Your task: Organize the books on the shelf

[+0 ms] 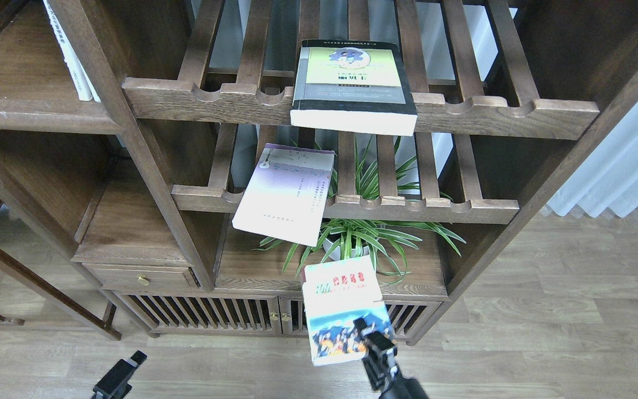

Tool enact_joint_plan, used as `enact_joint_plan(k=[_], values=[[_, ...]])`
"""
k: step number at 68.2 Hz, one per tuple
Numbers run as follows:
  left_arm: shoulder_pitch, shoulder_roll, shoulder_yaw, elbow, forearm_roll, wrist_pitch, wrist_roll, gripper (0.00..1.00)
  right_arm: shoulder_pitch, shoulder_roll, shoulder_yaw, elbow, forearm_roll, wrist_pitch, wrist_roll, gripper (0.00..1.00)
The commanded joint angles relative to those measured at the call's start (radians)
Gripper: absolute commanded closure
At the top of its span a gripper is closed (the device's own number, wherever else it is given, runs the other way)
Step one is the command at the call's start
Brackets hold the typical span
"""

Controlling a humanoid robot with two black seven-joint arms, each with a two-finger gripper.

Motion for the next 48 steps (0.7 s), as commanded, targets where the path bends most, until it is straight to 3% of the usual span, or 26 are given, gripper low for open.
enact_joint_plan(k=[1, 14, 48], values=[[0.001, -0.013, 0.073, -0.061, -0.052, 0.000, -0.002, 0.00, 0.012, 0.000, -0.012, -0.051, -0.001, 0.000, -0.093, 0.96], [-0.004, -0.022, 0.146, -0.067, -0.083, 0.000, -0.002, 0.00, 0.026, 0.000, -0.073, -0.111, -0.007, 0.000, -0.163, 0.96], [-0.022, -0.121, 0.271, -0.034, -0.072, 0.000, 0.004, 0.03, 0.026, 0.000, -0.125, -0.118, -0.008, 0.000, -0.167, 0.96]])
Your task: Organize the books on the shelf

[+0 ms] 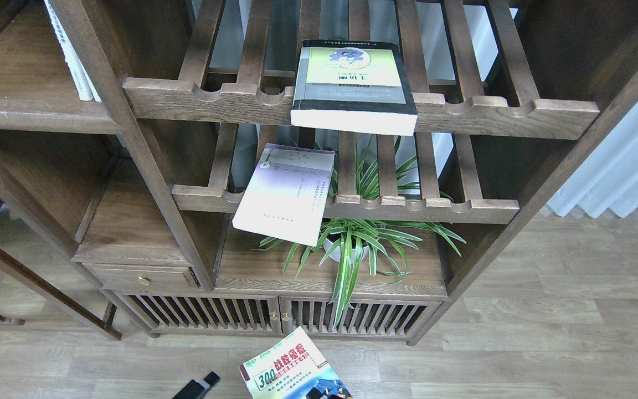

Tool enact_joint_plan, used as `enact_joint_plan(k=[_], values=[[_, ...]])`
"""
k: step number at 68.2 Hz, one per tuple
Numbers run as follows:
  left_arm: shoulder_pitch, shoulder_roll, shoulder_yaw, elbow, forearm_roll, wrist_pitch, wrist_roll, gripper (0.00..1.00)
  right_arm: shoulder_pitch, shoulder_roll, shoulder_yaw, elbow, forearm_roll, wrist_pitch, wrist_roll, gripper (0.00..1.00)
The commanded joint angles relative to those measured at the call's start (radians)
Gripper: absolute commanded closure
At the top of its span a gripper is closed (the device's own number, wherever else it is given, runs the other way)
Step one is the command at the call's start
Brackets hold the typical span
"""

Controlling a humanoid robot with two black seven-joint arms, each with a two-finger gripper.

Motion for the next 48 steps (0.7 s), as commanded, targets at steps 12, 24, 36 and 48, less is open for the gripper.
enact_joint_plan(k=[12, 24, 36, 48], values=[[-0.017, -0.031, 0.056, 0.040, 0.002, 0.000, 0.001, 0.04, 0.000, 0.000, -0.031, 0.014, 0.000, 0.000, 0.000, 0.95], [-0.019, -0.042, 0.059, 0.041, -0.007, 0.000, 0.000, 0.21, 0.000, 0.000, -0.042, 0.035, 0.000, 0.000, -0.003, 0.95], [-0.020, -0.054, 0.062, 0.041, -0.004, 0.000, 0.000, 0.35, 0.000, 0.000, -0.059, 0.040, -0.001, 0.000, -0.004, 0.95], [-0.020, -0.054, 0.062, 0.041, -0.008, 0.000, 0.000, 0.82, -0.001, 0.000, -0.071, 0.040, -0.001, 0.000, -0.004, 0.95]])
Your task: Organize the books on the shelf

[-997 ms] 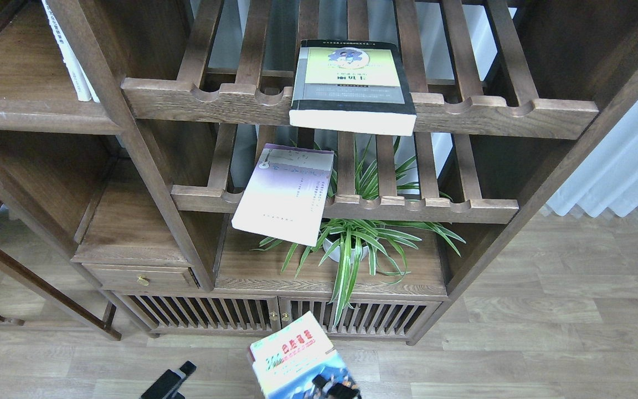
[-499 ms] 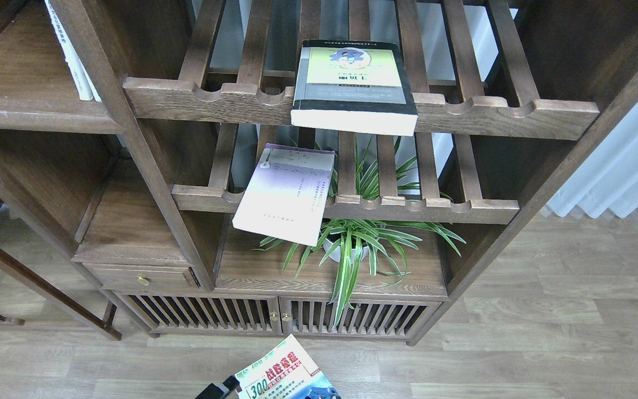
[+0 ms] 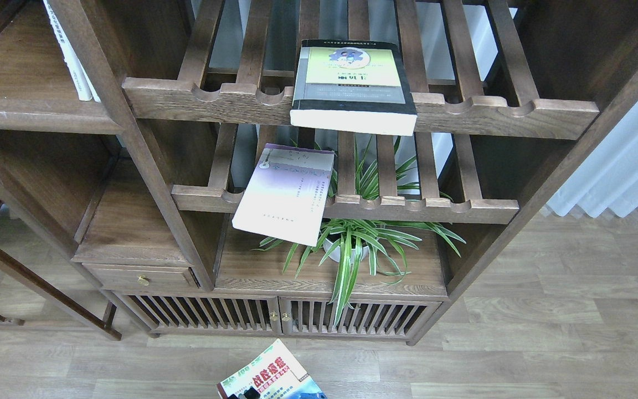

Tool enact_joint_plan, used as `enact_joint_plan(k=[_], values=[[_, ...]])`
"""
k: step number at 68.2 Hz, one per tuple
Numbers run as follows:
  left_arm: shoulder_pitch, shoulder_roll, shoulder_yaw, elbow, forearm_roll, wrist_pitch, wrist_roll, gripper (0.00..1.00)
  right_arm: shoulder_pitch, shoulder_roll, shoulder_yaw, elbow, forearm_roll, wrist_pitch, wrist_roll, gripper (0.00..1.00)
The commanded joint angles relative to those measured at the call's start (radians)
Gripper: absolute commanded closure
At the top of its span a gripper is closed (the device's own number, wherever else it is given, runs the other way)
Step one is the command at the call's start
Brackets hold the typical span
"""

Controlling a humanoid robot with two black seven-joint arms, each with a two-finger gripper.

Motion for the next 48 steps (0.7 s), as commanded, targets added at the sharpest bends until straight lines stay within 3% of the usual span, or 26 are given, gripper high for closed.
enact_joint_plan(k=[1, 14, 29, 32, 33, 35, 36, 38, 39, 48], values=[[0.000, 0.001, 0.000, 0.000, -0.003, 0.000, 0.001, 0.82, -0.001, 0.000, -0.003, -0.002, -0.001, 0.000, 0.000, 0.95], [-0.006, 0.002, 0.002, 0.000, 0.006, 0.000, 0.010, 0.92, -0.001, 0.000, -0.003, -0.005, -0.002, 0.000, 0.002, 0.94], [-0.012, 0.004, -0.018, -0.005, 0.000, 0.000, 0.010, 0.95, -0.001, 0.000, 0.013, -0.011, 0.001, 0.000, 0.005, 0.91], [-0.012, 0.007, -0.026, -0.008, -0.005, 0.000, 0.009, 0.95, 0.001, 0.000, 0.013, -0.011, 0.001, 0.000, 0.005, 0.80], [-0.012, 0.010, -0.034, -0.012, -0.005, 0.000, 0.009, 0.95, 0.002, 0.000, 0.013, -0.011, -0.001, 0.000, 0.003, 0.69], [-0.011, 0.012, -0.043, -0.017, -0.006, 0.000, 0.007, 0.95, 0.007, 0.000, 0.013, -0.011, -0.001, 0.000, 0.002, 0.58], [-0.011, 0.015, -0.055, -0.020, -0.006, 0.000, 0.007, 0.95, 0.015, 0.000, 0.012, -0.011, -0.005, 0.000, 0.002, 0.46], [-0.009, 0.016, -0.067, -0.020, -0.006, 0.000, 0.007, 0.95, 0.022, 0.000, 0.013, -0.011, -0.004, 0.000, 0.002, 0.36], [-0.005, 0.019, -0.121, -0.022, -0.008, 0.000, 0.009, 0.95, 0.039, 0.000, 0.016, -0.011, -0.001, 0.000, 0.014, 0.01], [0.003, 0.033, -0.231, -0.031, -0.008, 0.000, 0.012, 0.95, 0.044, 0.000, 0.032, -0.008, 0.005, 0.000, 0.016, 0.00]])
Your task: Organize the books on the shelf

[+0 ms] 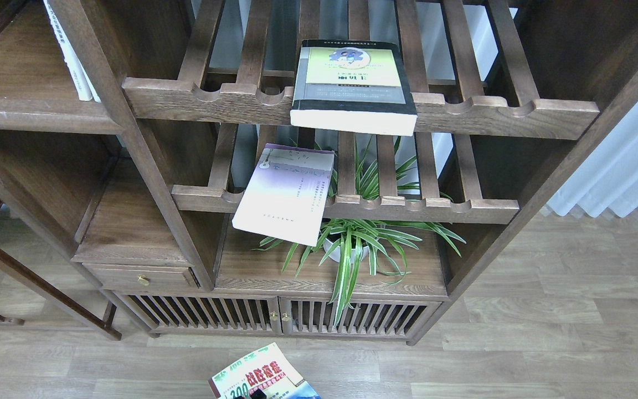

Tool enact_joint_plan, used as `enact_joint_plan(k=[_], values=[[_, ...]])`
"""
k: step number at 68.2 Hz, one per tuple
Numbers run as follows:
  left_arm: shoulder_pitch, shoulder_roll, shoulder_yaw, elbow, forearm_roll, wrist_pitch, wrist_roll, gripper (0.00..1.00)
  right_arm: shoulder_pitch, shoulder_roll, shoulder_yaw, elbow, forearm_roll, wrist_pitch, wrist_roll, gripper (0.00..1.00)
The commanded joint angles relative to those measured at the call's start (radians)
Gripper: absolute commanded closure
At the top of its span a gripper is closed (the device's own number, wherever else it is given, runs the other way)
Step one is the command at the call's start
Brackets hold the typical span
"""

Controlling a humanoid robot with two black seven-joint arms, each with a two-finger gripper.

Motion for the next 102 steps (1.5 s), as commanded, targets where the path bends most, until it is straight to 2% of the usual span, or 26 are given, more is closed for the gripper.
enact_joint_plan(k=[1, 9, 19, 25, 35, 38, 67, 79, 83, 97, 102], values=[[0.009, 0.017, -0.101, -0.010, 0.001, -0.001, 0.004, 0.95, 0.006, 0.000, 0.012, 0.003, 0.003, 0.000, 0.003, 0.00], [0.049, 0.057, -0.210, -0.070, 0.001, -0.001, 0.004, 0.95, 0.012, 0.000, 0.014, 0.004, 0.004, 0.000, 0.003, 0.00], [0.128, 0.146, -0.346, -0.217, 0.001, -0.001, 0.006, 0.95, 0.020, 0.000, 0.034, 0.003, 0.004, 0.000, 0.003, 0.00], [0.159, 0.175, -0.419, -0.253, 0.002, -0.001, 0.007, 0.95, 0.028, 0.000, 0.034, 0.003, 0.004, 0.000, 0.003, 0.00], [0.207, 0.235, -0.555, -0.354, 0.004, -0.001, 0.026, 0.95, 0.040, 0.000, 0.034, 0.004, 0.004, 0.000, 0.003, 0.00], [0.222, 0.282, -0.652, -0.400, 0.004, -0.001, 0.032, 0.95, 0.040, 0.000, 0.034, 0.004, 0.004, 0.000, 0.003, 0.00], [0.234, 0.409, -0.980, -0.431, 0.005, -0.001, 0.036, 0.95, 0.040, 0.000, 0.034, -0.009, 0.001, 0.000, 0.003, 0.00], [0.221, 0.463, -1.048, -0.458, 0.013, -0.001, 0.047, 0.95, 0.041, 0.000, 0.034, -0.031, 0.000, 0.000, 0.003, 0.00], [0.181, 0.506, -1.096, -0.457, 0.015, -0.001, 0.052, 0.95, 0.041, 0.000, 0.034, -0.040, 0.000, 0.000, 0.003, 0.00], [0.116, 0.595, -1.126, -0.457, 0.016, -0.001, 0.055, 0.95, 0.041, 0.000, 0.034, -0.043, 0.000, 0.000, 0.003, 0.00], [0.081, 0.626, -1.126, -0.452, 0.022, -0.001, 0.073, 0.95, 0.041, 0.000, 0.034, -0.043, 0.000, 0.000, 0.003, 0.00]])
